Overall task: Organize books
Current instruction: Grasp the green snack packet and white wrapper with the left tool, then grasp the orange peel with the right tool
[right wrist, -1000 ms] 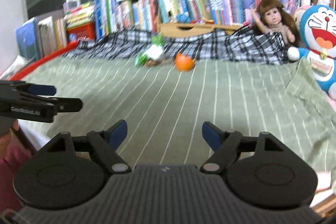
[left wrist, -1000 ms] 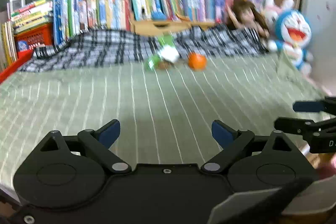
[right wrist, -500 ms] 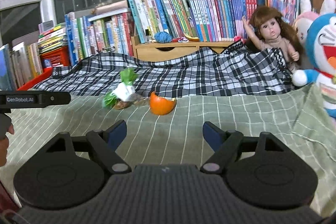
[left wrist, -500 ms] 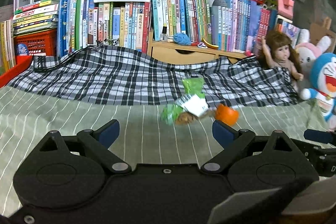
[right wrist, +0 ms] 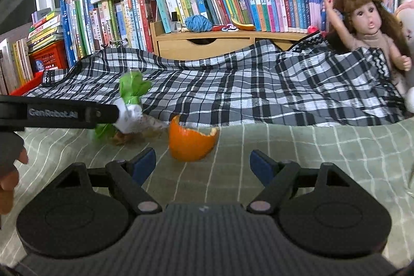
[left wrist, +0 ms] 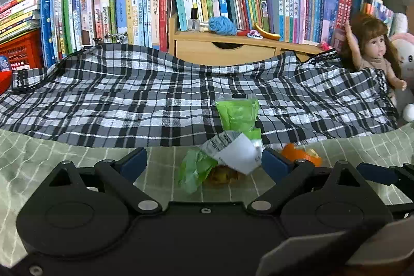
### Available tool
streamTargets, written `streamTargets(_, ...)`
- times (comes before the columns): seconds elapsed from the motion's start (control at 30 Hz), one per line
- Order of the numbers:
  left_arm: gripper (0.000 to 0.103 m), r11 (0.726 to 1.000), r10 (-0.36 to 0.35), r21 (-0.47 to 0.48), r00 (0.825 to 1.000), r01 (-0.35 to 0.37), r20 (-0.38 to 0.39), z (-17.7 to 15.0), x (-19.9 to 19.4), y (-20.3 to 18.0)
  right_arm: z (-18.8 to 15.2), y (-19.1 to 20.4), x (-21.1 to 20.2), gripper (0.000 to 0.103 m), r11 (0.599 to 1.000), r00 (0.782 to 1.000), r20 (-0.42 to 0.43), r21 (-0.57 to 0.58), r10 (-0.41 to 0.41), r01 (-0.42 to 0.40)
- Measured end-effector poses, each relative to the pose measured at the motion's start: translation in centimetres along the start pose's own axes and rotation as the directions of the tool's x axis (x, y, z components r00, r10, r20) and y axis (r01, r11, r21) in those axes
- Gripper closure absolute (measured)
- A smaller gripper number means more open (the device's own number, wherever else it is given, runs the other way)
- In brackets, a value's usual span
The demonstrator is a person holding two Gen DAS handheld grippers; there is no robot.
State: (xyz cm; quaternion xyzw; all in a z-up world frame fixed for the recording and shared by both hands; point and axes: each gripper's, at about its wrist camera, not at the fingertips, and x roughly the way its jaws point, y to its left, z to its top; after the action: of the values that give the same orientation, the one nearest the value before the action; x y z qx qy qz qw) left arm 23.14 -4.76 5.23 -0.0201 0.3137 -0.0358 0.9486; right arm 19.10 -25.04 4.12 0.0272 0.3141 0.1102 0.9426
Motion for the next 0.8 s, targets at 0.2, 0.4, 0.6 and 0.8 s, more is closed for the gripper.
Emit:
streamTargets(0.2,0.01,0.999,-0.047,0.017,0.999,0.047,-0.001,0.4,2.2,-0.7,0.6,0.2,2.5,0.015,1.0,1.0,-0.019,-0.02,0.013,-0.013)
streamTargets(0.4,0.029,0.995,-0.089,-0.041,0.996,0.088,-0.029,0.6,3.7,-0.2,1.1,0.4,4.1,0.017,1.0,0.999,-0.033,-0.018,0.022,-0.022)
streamTargets(0.6,0.031,0.993,-0.103,-0.057,0.995,0.102,-0.002,0.8,2.5,0.1,1.3,0.8,3.8,0.053,0.999,0.998,-0.045,-0.018,0.046,-0.046)
streamTargets(0.8,0.031,0.992,-0.115,-0.049,0.993,0.116,0.03,1.5,-0.1,0.3,1.0,0.8,2.0,0.057,0.999,0.999,-0.03,-0.033,0.039,-0.04)
